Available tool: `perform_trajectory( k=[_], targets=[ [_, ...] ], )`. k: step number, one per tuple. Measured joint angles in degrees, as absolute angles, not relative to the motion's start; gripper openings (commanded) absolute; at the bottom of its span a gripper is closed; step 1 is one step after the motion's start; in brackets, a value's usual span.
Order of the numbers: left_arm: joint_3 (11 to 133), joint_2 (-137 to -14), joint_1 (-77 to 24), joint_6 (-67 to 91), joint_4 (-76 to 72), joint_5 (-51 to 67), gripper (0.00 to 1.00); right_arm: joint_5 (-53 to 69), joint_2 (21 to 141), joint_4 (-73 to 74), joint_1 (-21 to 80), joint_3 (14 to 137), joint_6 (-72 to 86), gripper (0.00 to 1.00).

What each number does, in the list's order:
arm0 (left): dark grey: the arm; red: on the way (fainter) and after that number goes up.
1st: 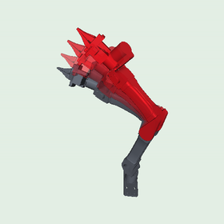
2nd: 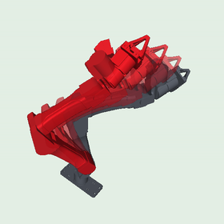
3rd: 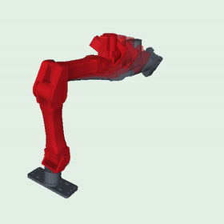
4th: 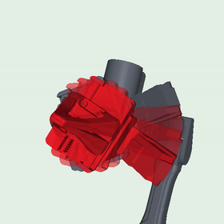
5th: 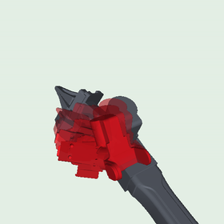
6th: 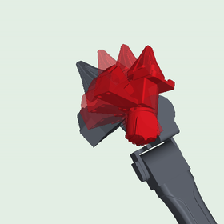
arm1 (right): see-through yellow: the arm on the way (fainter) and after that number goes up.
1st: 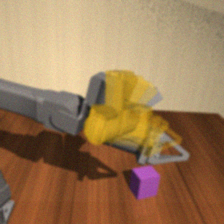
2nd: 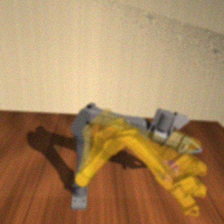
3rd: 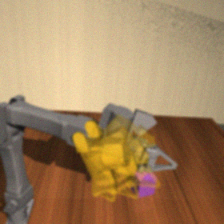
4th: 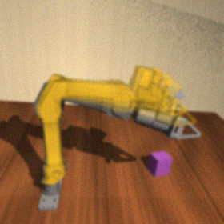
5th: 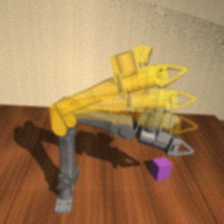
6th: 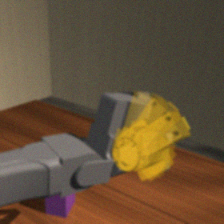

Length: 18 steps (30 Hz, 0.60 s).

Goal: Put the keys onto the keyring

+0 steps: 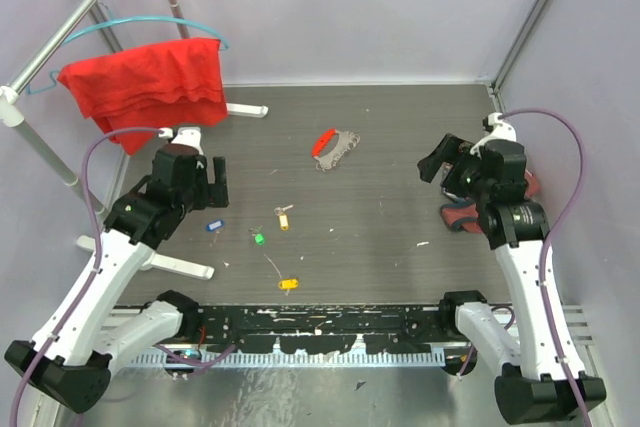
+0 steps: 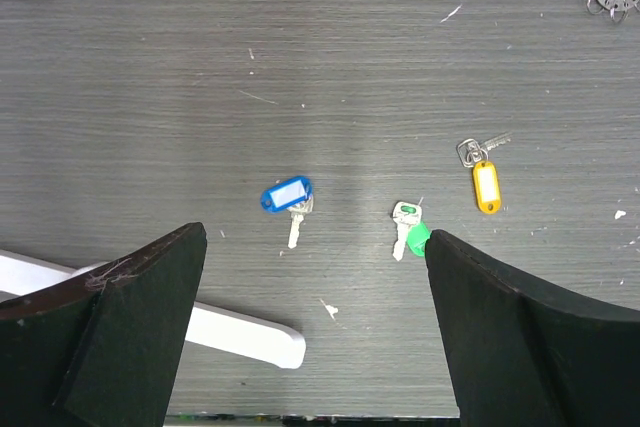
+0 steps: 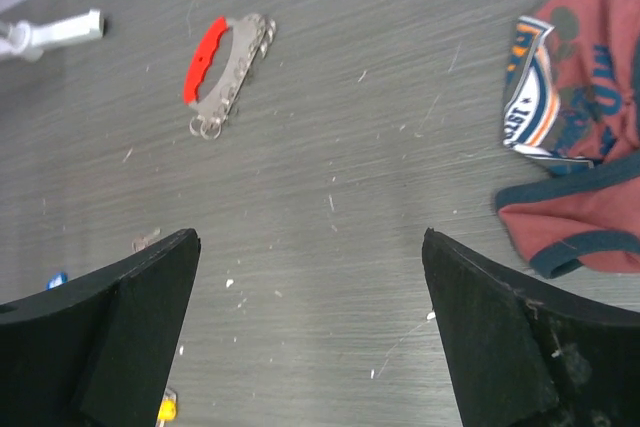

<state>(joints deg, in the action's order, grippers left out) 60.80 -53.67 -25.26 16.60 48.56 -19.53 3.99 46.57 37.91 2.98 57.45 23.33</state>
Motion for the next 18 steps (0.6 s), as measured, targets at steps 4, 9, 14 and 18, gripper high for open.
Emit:
perform_trajectory(
  k=[4, 9, 14, 18],
  targets=[
    [58.33, -51.18, -25.26, 16.1, 48.36, -19.57, 0.98, 9.93, 50.78, 39.16, 2.85, 57.98, 22.13, 0.98],
    [57.47, -50.7, -25.26, 15.81, 48.23, -19.51, 0.98, 13.8, 52.53, 39.09, 2.92, 55.22, 21.61, 0.94],
    [56.86, -50.24, -25.26, 15.22, 47.79, -19.35, 0.98, 12.25, 56.01, 37.28, 6.2, 54.3, 22.0, 0.92],
    [56.45, -49.17, -25.28, 14.87, 47.42, -18.9, 0.98, 6.39, 63.44, 35.18, 15.99, 55.42, 22.33, 0.88]
  ],
)
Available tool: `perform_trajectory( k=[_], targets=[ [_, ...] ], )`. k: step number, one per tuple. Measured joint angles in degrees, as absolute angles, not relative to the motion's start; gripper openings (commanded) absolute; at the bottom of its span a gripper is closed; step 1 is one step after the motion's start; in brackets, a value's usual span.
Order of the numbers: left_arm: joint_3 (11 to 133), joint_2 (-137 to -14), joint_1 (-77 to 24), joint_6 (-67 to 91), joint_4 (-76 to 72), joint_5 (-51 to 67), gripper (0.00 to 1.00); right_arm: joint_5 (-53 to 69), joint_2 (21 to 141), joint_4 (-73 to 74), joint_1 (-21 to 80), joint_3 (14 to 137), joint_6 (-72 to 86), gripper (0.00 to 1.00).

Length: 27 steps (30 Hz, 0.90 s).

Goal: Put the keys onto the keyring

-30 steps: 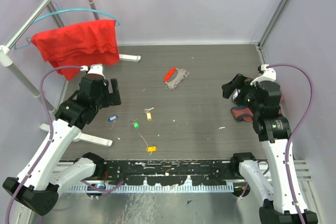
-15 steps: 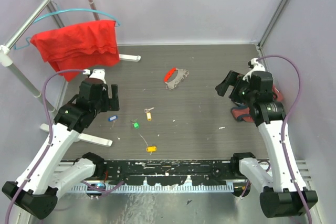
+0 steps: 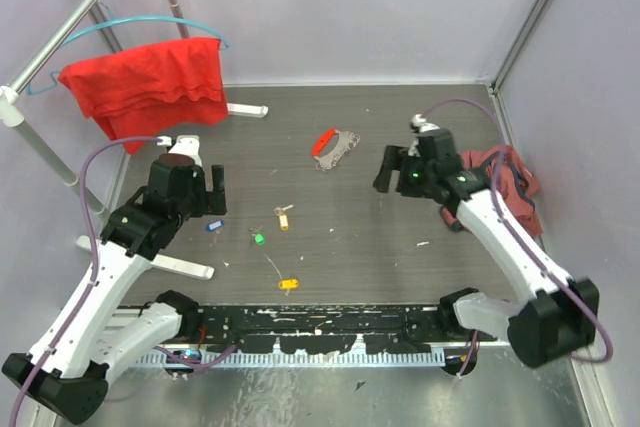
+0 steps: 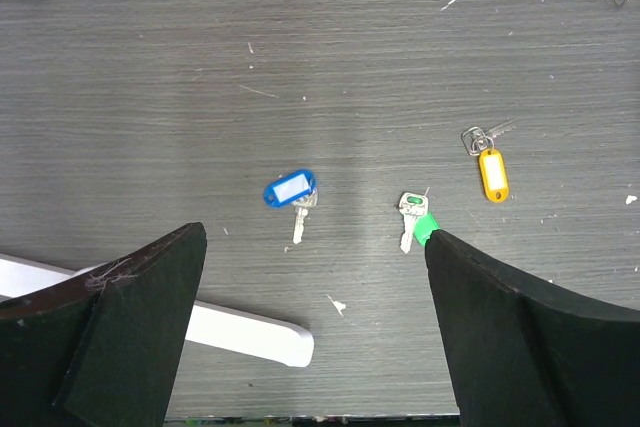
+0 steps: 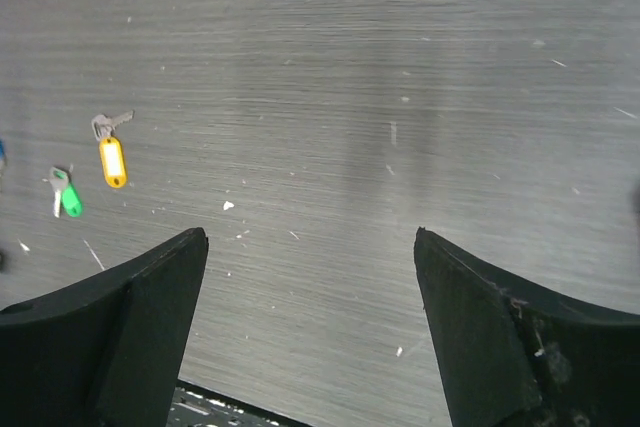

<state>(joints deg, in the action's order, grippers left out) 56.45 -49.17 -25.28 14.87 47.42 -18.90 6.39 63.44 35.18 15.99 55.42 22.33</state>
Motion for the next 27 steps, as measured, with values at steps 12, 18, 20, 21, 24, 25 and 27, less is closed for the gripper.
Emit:
perform_trajectory(
  k=[12, 18, 20, 21, 24, 25, 27],
  targets=[
    [55.79, -47.07, -25.28, 14.09, 46.48, -16.71, 0.98, -4.93, 93.36, 24.47, 28.82, 71.64, 21.21, 0.71],
    [55.79, -47.31, -25.26, 14.02, 46.33, -15.94, 0.98, -11.09, 105.36, 23.2, 29.39, 82.35, 19.88, 0.63],
    [55.79, -47.59, -25.26, 13.98, 46.33, -15.9, 0.98, -14.44, 108.66, 23.2, 29.5, 85.23, 19.53, 0.62],
    [55.79, -47.75, -25.28, 13.96, 46.3, -15.9, 0.98, -15.64, 109.97, 23.22, 29.52, 86.3, 19.35, 0.62],
    [55.79, -48.05, -25.26, 13.93, 46.33, -15.92, 0.98, -18.46, 113.82, 23.42, 29.52, 89.52, 18.7, 0.6],
    [55.79, -48.05, -25.26, 13.93, 46.3, -15.92, 0.98, -19.22, 115.39, 23.68, 29.52, 90.96, 18.39, 0.58],
    [55.79, -48.05, -25.26, 13.96, 46.28, -15.92, 0.98, -19.92, 117.8, 23.81, 29.5, 92.82, 18.13, 0.56]
  ],
)
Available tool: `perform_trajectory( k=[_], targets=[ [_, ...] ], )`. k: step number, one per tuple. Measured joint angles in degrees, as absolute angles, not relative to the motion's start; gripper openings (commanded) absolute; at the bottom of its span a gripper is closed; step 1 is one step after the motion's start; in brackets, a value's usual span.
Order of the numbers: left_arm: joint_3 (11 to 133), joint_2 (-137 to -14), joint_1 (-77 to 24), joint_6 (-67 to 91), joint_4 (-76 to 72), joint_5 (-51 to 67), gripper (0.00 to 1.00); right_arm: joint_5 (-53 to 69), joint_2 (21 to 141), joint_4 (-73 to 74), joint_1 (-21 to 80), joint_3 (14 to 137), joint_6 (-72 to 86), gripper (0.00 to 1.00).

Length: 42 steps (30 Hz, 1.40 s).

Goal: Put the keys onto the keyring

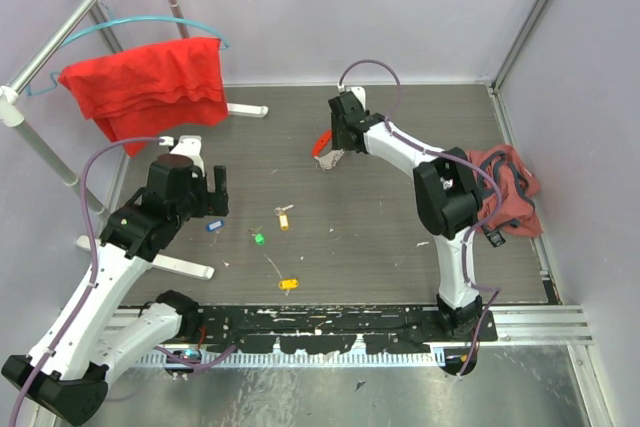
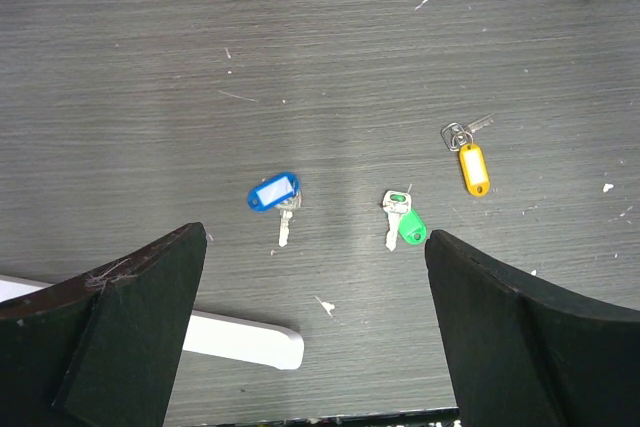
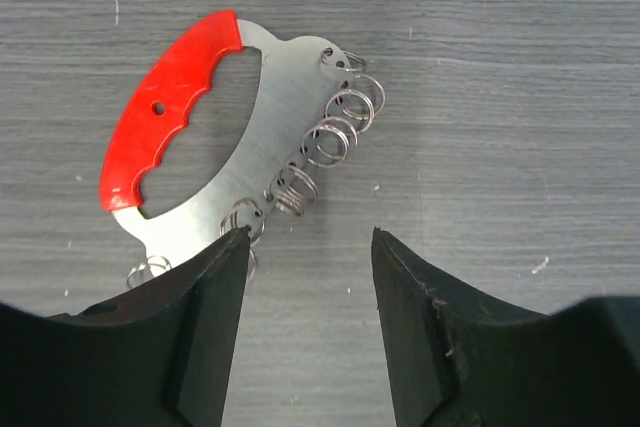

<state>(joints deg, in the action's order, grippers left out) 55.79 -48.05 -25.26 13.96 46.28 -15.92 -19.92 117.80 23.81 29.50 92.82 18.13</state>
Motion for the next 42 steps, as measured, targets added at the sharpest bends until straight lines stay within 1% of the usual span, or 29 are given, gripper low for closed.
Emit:
perform_trajectory(
  k=[6, 13, 17, 21, 23, 27, 31, 36, 40, 42],
  targets=[
    [55.79, -48.05, -25.26, 13.93, 46.17, -15.94, 0.98, -19.97, 122.69, 24.53, 28.62, 96.05, 17.87, 0.47],
    [55.79, -48.49, -25.26, 13.93, 46.17, -15.92, 0.98, -16.19, 124.27, 24.91, 26.33, 96.99, 16.99, 0.47],
    [55.79, -48.6, -25.26, 13.93, 46.17, -15.94, 0.98, -12.73, 125.01, 25.32, 25.21, 98.52, 15.88, 0.42],
    [55.79, -48.64, -25.26, 13.93, 46.17, -15.92, 0.98, -10.74, 125.75, 25.34, 24.99, 99.22, 15.2, 0.41],
    [55.79, -48.69, -25.26, 13.93, 46.17, -15.92, 0.98, -9.54, 126.3, 25.47, 25.1, 99.48, 15.14, 0.41],
    [55.79, -48.71, -25.26, 13.93, 46.17, -15.92, 0.98, -7.16, 127.5, 25.58, 25.19, 100.18, 15.11, 0.48],
    [55.79, -48.86, -25.28, 13.93, 46.17, -15.92, 0.98, -6.52, 127.15, 25.12, 25.82, 99.02, 15.09, 0.48],
    [55.79, -49.01, -25.26, 13.91, 46.17, -15.92, 0.98, -10.37, 123.2, 25.02, 28.34, 93.41, 15.09, 0.48],
    [55.79, -49.08, -25.26, 13.91, 46.17, -15.94, 0.98, -10.98, 120.11, 24.71, 30.33, 91.61, 14.79, 0.52],
    [55.79, -49.21, -25.26, 13.91, 46.17, -15.94, 0.98, -10.74, 118.87, 23.99, 31.46, 91.22, 14.28, 0.51]
  ],
)
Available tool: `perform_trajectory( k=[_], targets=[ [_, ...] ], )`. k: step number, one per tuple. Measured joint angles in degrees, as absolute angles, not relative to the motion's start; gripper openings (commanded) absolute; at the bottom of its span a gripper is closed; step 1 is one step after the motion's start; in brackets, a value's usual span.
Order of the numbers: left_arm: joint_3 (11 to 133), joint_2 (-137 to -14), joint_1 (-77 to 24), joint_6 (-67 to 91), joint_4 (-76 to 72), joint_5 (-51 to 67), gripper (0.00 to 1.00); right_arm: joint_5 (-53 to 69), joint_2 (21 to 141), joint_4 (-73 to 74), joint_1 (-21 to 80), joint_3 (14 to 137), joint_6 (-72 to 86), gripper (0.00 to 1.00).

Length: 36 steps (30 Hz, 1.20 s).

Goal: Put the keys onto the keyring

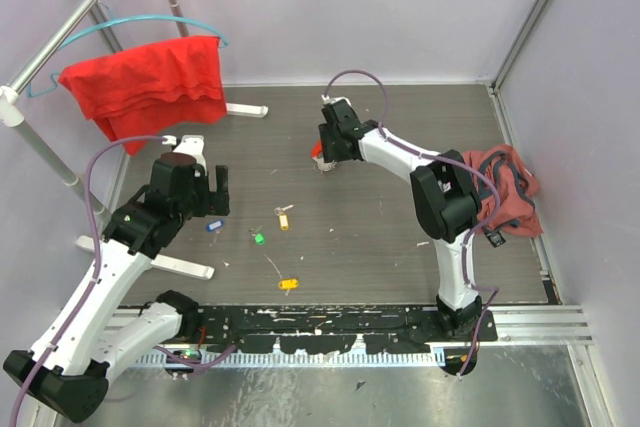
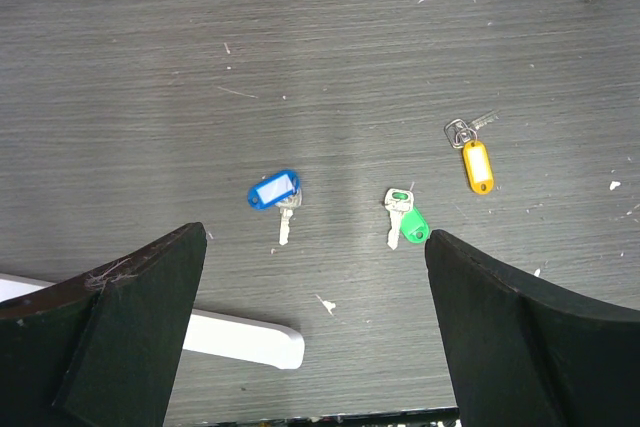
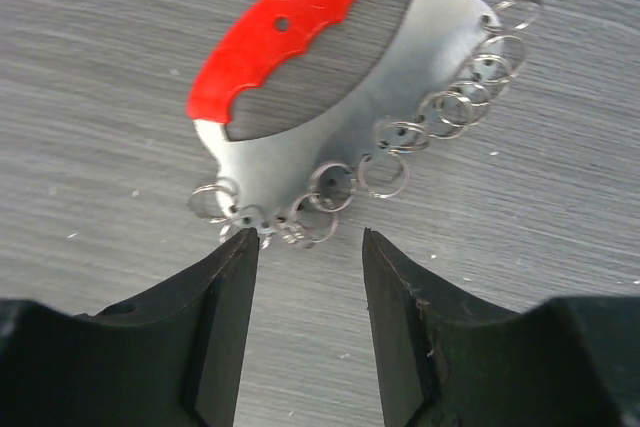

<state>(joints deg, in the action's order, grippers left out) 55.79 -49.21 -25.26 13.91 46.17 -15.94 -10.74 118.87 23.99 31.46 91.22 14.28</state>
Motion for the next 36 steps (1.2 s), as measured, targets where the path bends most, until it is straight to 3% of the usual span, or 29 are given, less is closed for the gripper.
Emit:
perform_trajectory(
  k=[4, 13, 24, 29, 36],
  targets=[
    [55.79, -49.3, -25.26, 13.91, 46.17, -15.92, 0.98, -8.78, 118.1, 22.87, 33.15, 91.02, 13.45, 0.44],
    [55.79, -49.3, -25.26, 13.91, 46.17, -15.92, 0.98, -9.67, 120.03, 24.77, 36.73, 94.13, 13.78, 0.44],
    [55.79, -49.3, -25.28, 13.91, 46.17, -15.92, 0.98, -16.14, 123.48, 27.51, 38.96, 97.43, 16.49, 0.53],
    [55.79, -49.3, -25.26, 13.91, 46.17, -15.92, 0.98, -20.14, 124.68, 28.34, 39.97, 99.22, 19.64, 0.45],
    [55.79, -49.3, -25.26, 13.91, 46.17, -15.92, 0.98, -25.67, 125.73, 28.49, 41.5, 101.62, 23.62, 0.44]
  ],
)
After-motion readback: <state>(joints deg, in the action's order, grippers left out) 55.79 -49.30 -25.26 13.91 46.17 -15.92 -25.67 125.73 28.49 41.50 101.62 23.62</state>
